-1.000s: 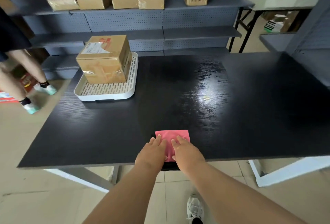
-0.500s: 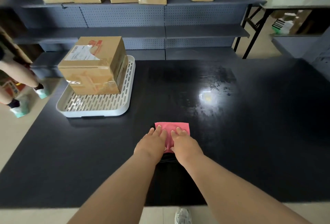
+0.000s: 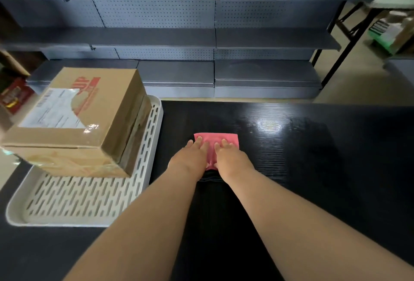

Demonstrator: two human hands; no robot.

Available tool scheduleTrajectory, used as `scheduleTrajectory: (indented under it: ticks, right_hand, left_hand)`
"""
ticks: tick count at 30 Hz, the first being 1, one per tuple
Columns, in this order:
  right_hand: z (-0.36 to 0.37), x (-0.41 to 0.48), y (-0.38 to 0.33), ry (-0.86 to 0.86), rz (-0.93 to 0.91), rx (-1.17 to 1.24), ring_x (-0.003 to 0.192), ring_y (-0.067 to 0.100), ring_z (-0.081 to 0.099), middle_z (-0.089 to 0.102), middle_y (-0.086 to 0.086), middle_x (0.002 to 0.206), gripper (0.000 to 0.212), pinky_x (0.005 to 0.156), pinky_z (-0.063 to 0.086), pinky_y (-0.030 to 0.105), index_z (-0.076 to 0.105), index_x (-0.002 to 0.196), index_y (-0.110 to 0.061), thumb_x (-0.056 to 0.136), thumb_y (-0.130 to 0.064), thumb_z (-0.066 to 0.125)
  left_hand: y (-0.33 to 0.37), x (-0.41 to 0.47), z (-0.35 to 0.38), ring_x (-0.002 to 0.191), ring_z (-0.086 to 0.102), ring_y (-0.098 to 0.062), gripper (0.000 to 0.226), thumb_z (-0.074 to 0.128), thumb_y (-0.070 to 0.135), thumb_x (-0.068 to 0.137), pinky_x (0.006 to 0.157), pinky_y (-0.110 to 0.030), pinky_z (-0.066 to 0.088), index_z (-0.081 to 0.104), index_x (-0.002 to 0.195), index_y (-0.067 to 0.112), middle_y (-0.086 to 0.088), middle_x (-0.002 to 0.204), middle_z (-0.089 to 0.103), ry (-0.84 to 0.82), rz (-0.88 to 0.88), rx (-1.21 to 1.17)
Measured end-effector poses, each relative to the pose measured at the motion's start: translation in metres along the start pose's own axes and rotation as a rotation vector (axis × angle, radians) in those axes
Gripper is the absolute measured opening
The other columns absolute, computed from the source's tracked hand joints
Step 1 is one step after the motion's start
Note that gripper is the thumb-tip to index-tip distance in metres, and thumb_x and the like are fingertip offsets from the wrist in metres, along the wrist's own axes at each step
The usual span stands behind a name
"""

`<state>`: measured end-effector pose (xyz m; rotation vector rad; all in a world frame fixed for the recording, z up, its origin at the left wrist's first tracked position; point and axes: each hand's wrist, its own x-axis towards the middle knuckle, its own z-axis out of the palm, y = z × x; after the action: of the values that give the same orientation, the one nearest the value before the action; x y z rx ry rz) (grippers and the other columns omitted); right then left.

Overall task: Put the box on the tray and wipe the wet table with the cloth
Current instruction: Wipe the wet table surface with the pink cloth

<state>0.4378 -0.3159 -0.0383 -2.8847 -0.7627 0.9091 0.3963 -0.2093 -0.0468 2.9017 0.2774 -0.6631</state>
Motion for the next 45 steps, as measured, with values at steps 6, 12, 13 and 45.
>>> scheduleTrajectory:
  ticks: [6,12,13,45]
  right_hand:
    - [-0.035,0.058,0.008,0.082,-0.003,0.005,0.15,0.026,0.008,0.002,0.006,0.163,0.071,0.119,0.024,0.044,0.01,0.154,-0.015,0.097,-0.011,0.051]
    - [-0.057,0.099,0.013,0.113,0.007,-0.017,0.15,0.026,0.011,0.005,0.006,0.163,0.074,0.119,0.025,0.043,0.013,0.154,-0.015,0.095,-0.011,0.056]
    - [-0.059,0.104,0.013,0.106,0.01,-0.019,0.15,0.027,0.01,0.004,0.006,0.163,0.075,0.119,0.024,0.044,0.011,0.154,-0.016,0.095,-0.011,0.056]
    - [0.095,-0.162,-0.036,-0.071,0.012,-0.102,0.15,0.022,0.01,0.0,0.005,0.163,0.066,0.119,0.025,0.039,0.004,0.155,-0.015,0.101,-0.027,0.041]
  left_hand:
    - [-0.011,0.064,-0.031,0.15,0.003,-0.023,0.071,0.049,0.015,0.098,0.116,-0.042,0.025,0.005,0.154,0.019,0.0,0.162,-0.003,0.005,-0.011,0.012]
    - [-0.018,0.103,-0.053,0.15,0.003,-0.023,0.071,0.05,0.014,0.098,0.116,-0.047,0.027,0.007,0.154,0.019,0.0,0.162,-0.003,0.006,-0.001,0.019]
    - [-0.019,0.107,-0.055,0.15,0.003,-0.023,0.07,0.051,0.014,0.098,0.115,-0.049,0.028,0.008,0.153,0.019,0.001,0.162,-0.003,0.007,-0.001,0.021]
    - [0.008,-0.18,0.082,0.149,0.007,-0.024,0.066,0.045,0.018,0.1,0.117,-0.038,0.026,0.007,0.154,0.018,-0.004,0.162,0.001,0.045,0.072,-0.061]
